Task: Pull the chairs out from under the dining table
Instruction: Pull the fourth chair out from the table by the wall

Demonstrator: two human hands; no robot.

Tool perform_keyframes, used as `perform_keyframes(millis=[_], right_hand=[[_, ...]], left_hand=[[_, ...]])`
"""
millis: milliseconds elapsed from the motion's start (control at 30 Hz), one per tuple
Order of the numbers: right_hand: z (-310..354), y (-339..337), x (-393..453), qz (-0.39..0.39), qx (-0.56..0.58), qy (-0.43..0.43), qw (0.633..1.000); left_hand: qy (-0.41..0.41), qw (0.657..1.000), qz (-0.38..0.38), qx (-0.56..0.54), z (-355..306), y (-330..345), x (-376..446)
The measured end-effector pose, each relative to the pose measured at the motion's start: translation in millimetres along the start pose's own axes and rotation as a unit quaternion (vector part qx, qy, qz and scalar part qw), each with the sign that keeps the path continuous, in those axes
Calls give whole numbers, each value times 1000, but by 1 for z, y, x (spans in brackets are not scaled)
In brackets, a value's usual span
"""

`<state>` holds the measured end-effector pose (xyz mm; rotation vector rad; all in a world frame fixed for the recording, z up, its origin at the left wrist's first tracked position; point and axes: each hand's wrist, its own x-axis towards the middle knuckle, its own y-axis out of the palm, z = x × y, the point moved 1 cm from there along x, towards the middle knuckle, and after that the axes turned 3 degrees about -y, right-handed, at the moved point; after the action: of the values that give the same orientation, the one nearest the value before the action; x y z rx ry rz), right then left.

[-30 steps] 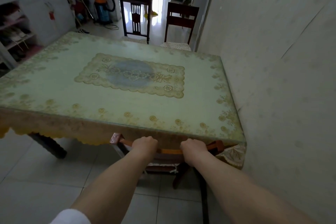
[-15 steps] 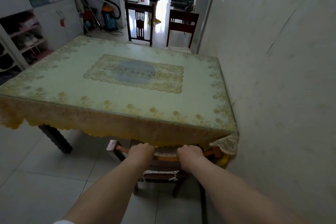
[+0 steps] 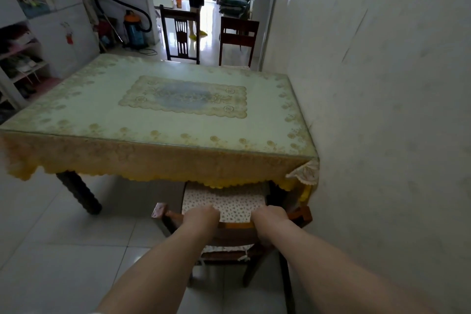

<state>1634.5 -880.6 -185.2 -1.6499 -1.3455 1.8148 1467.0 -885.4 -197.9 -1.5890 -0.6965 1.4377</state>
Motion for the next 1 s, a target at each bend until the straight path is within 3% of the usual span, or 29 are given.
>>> perform_keyframes(millis=[1000], right_hand=[[92,139,-200,-45,-12,-21,999]], left_hand=[[-26,1000,-10,-7,-71,121,-231]])
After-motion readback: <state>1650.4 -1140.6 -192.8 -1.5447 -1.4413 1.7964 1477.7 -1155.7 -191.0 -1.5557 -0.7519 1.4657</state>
